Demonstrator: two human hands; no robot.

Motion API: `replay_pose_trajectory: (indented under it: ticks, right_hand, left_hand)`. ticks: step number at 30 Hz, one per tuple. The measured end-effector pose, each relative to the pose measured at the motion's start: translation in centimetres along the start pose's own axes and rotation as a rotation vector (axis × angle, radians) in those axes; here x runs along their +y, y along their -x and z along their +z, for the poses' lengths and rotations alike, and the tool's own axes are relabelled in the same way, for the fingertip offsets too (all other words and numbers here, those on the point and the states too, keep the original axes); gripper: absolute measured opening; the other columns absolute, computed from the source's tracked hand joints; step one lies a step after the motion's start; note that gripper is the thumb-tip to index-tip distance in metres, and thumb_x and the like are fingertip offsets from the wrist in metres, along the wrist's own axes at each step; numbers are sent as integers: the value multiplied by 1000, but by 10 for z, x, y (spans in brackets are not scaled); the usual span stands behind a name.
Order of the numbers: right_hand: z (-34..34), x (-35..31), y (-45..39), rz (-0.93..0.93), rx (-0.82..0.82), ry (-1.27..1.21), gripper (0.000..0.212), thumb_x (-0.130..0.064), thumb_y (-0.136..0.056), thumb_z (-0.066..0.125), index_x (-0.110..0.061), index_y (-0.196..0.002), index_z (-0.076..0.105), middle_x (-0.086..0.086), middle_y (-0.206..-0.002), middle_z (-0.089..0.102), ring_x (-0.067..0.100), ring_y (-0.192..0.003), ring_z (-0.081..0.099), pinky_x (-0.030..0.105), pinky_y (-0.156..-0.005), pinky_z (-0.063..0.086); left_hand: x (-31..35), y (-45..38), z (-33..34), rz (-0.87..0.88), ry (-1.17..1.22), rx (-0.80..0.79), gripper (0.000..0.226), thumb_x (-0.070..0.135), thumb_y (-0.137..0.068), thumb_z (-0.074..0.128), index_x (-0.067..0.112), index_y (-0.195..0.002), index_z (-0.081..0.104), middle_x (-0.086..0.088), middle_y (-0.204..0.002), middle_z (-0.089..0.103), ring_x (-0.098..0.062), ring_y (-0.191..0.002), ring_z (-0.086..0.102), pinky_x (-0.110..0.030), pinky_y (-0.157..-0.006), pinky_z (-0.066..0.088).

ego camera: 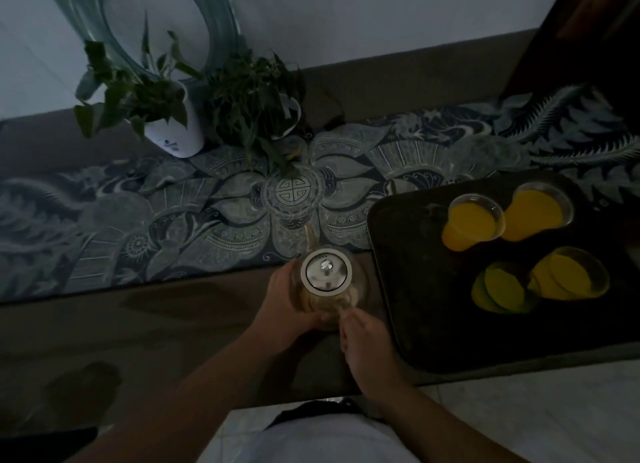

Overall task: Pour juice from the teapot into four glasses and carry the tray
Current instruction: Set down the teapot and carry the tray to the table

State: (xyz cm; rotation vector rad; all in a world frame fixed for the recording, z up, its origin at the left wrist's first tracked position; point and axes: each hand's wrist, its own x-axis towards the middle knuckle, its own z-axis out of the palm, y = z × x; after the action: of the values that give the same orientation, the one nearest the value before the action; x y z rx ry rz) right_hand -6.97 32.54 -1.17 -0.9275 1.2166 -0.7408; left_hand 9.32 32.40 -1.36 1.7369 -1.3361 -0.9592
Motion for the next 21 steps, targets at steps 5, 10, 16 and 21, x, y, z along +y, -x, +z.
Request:
replay_pose_trajectory:
  ticks: [5,10,16,21]
  right_hand:
    - [5,9,-4,5,34,-5,40,-1,-94,47,-13,-56,42,-3,-49,37,6,-46,33,19,-45,30]
    - [8,21,-4,39,-35,-13,39,-4,-96,46,-16,-59,43,-10,-49,38,3,-46,32,17,-45,29]
    - [4,20,0,40,-111,59,37,-10,-97,45,-13,-60,47,-5,-48,47,6,-44,40,20,-44,36]
    - [-3,17,4,-27,-58,373,36,-32,-96,50,-8,-71,61,9,-67,64,13,-61,58,36,-61,50]
  left_hand:
    - [-5,-5,0,-1,-24,-31,97,52,-47,89,75,-123,34,46,-126,42,10,-123,45,-30,-108,41]
    - [-20,-14,-1,61,-64,-47,99,46,-50,95,46,-136,45,23,-134,56,-3,-125,55,-25,-105,45]
    - [-33,-12,-6,-19,-85,-116,114,48,-48,91,29,-145,34,-4,-146,45,-22,-138,42,-53,-113,37]
    - [-18,-12,-11,-18,-243,-157,115,44,-55,93,14,-150,35,-3,-147,49,-21,-138,44,-52,-113,35]
